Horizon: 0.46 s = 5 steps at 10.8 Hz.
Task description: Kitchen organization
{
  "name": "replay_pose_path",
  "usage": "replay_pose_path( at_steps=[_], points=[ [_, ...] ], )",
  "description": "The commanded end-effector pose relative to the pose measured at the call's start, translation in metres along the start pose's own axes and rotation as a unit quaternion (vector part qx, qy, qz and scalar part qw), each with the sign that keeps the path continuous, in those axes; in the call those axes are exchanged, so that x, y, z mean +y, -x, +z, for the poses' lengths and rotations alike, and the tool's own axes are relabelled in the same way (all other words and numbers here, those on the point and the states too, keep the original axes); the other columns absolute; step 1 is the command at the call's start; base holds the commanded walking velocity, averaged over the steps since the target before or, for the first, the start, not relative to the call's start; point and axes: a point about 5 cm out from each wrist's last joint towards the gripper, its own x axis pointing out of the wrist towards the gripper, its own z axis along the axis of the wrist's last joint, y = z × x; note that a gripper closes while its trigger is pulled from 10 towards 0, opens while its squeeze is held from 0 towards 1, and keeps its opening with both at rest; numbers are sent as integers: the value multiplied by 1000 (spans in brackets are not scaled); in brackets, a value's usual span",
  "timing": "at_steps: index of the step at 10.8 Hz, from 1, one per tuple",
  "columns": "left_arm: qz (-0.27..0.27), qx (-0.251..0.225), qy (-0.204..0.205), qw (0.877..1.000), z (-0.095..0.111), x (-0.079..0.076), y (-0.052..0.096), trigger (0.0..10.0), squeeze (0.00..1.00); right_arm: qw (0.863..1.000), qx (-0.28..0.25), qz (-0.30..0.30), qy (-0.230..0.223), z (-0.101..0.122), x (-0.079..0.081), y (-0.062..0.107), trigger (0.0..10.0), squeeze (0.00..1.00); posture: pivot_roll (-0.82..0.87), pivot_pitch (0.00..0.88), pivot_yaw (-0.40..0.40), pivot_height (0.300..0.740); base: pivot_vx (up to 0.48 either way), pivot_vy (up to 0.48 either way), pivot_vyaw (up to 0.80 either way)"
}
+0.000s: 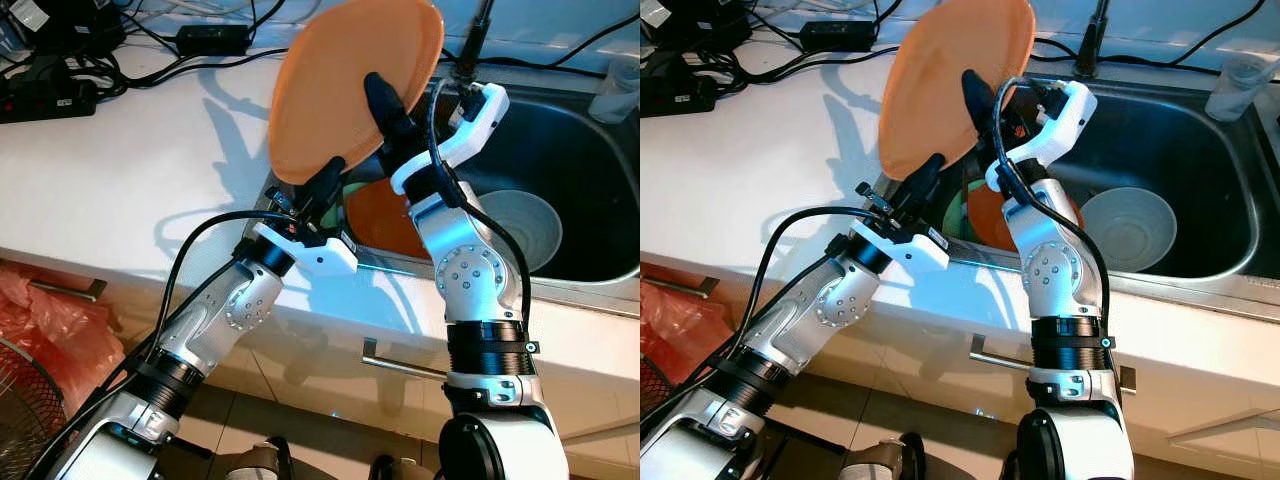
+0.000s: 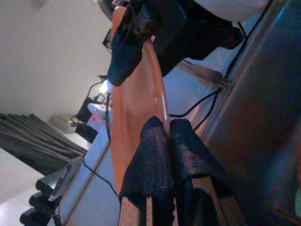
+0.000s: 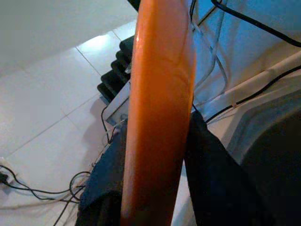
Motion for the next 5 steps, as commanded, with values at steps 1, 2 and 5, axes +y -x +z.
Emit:
replay_pose_path(
  at_steps=[1,2,5],
  points=[
    [16,-11,-5,1000,4,4,0,0,0,999,-5,-30,-12,0,-9,1,0,0,30,167,13,740,0,0,0],
    [19,-12,-8,1000,4,5,-1,0,0,999,-4,-36,-15,0,-11,1,0,0,30,166,12,740,0,0,0],
    [28,-13,-17,999,5,7,-3,0,0,997,30,-65,-9,-7,-20,3,0,0,25,161,9,740,0,0,0]
  ],
)
